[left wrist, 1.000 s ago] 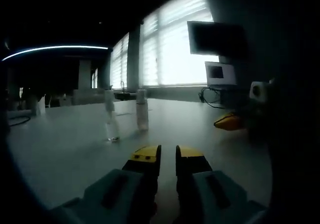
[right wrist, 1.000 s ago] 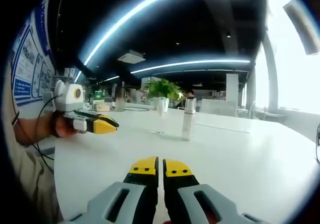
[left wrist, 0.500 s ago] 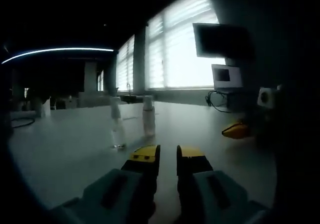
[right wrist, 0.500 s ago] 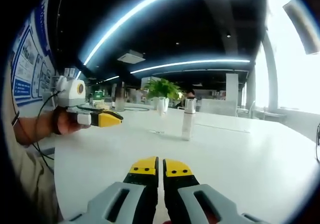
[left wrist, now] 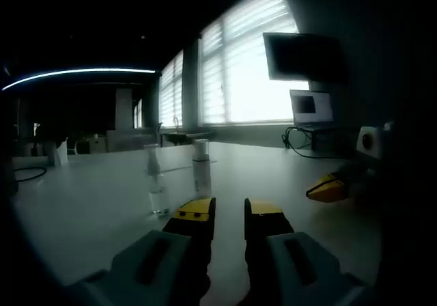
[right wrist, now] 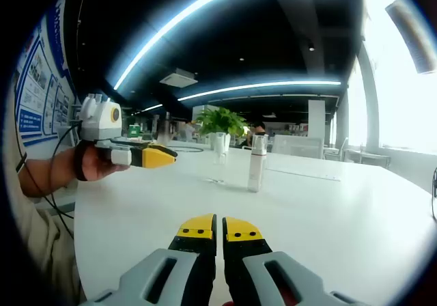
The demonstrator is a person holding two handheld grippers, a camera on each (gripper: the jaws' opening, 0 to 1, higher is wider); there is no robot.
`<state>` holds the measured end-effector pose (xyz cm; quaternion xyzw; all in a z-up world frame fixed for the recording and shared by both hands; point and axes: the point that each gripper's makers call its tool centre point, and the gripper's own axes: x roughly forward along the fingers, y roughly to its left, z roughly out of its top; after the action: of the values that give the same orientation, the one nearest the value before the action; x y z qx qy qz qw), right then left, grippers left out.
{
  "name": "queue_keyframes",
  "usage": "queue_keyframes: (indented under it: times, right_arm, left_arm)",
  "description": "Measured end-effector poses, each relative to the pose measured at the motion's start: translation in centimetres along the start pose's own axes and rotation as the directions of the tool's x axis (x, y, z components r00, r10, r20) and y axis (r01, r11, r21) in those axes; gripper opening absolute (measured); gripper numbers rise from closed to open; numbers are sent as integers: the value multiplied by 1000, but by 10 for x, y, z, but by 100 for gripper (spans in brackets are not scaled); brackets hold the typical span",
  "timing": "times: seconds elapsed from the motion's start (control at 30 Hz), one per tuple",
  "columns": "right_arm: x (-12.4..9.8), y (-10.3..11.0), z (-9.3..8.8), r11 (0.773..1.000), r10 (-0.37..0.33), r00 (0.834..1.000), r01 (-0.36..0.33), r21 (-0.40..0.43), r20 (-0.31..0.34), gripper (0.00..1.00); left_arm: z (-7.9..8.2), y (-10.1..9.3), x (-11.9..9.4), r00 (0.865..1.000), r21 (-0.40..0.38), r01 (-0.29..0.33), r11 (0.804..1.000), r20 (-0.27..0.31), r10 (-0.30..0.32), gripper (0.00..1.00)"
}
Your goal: Clamp pump bottle remove cover press pump head put on cover
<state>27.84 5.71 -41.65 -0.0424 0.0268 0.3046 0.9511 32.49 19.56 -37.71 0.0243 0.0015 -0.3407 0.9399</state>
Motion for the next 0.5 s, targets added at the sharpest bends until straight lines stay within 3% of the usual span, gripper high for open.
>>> queue_keyframes:
  times: [0.23,0.5]
  right_arm:
    - [0,0,0,1000,-1,1000,1,-1,-1,0]
    - [1,-1,0,1000,-3,1000,3,-5,-2,0]
  left_arm:
    - [3,6,11,1000,16,-26,1000,-15,26,10]
    - [12,8,21,1000,-24,-29,999,3,29,12]
